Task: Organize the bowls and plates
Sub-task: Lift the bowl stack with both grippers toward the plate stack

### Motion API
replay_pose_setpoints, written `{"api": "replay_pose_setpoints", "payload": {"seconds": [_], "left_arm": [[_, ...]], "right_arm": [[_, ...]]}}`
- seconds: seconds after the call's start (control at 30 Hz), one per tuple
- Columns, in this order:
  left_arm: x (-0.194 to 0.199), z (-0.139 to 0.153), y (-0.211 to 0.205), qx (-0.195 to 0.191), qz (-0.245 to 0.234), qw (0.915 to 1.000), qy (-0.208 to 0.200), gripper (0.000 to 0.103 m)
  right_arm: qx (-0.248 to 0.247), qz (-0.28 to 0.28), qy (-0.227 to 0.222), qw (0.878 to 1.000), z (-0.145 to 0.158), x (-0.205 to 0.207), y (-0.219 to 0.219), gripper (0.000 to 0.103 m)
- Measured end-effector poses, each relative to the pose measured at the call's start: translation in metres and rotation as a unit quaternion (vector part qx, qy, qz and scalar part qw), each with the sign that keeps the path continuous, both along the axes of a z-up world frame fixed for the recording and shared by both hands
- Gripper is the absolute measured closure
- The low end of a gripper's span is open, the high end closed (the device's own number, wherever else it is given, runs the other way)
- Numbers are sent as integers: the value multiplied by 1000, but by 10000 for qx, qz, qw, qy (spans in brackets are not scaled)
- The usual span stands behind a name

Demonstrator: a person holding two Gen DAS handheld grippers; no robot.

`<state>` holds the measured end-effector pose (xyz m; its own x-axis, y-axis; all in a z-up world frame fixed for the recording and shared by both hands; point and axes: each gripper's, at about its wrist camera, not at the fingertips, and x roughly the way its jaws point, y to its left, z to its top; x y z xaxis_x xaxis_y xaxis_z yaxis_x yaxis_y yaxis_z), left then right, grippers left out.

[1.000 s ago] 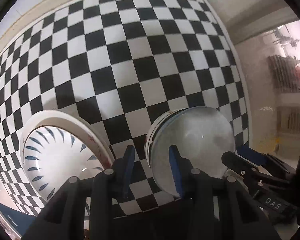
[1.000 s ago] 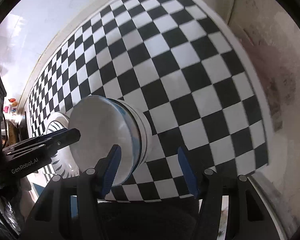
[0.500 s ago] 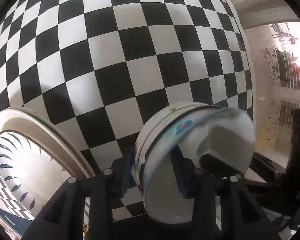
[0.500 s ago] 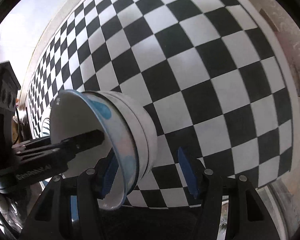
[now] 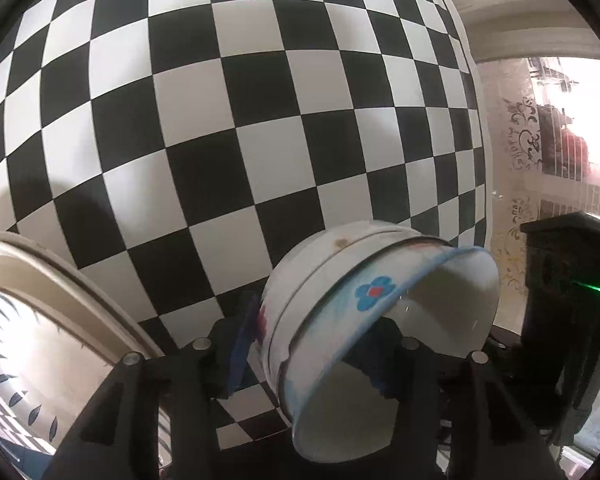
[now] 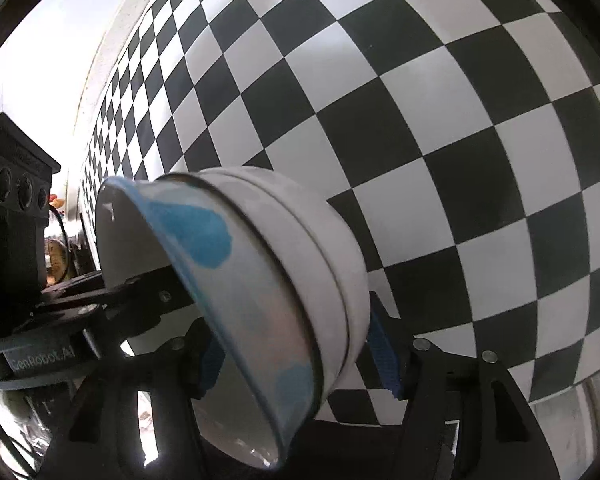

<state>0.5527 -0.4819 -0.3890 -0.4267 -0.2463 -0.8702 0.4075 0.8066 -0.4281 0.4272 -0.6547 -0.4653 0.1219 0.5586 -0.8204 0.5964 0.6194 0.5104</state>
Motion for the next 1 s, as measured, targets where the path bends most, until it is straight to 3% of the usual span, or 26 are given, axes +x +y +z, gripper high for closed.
{"api": "replay_pose_setpoints", "payload": {"seconds": [0.23,0.57,1.0], "left_arm": [[-4,2,0,-155,45,9998,-132,55],[-4,9,9,-161,-41,9994,-312,55],[8,38,31,-337,149,9978,-556,55]], "right_arm": [[71,-116,-170,9998,-10,-10,-12,40],[211,-122,-281,9993,-1,-6,-9,47],[121,119,-571,9982,36,19,11,48]]}}
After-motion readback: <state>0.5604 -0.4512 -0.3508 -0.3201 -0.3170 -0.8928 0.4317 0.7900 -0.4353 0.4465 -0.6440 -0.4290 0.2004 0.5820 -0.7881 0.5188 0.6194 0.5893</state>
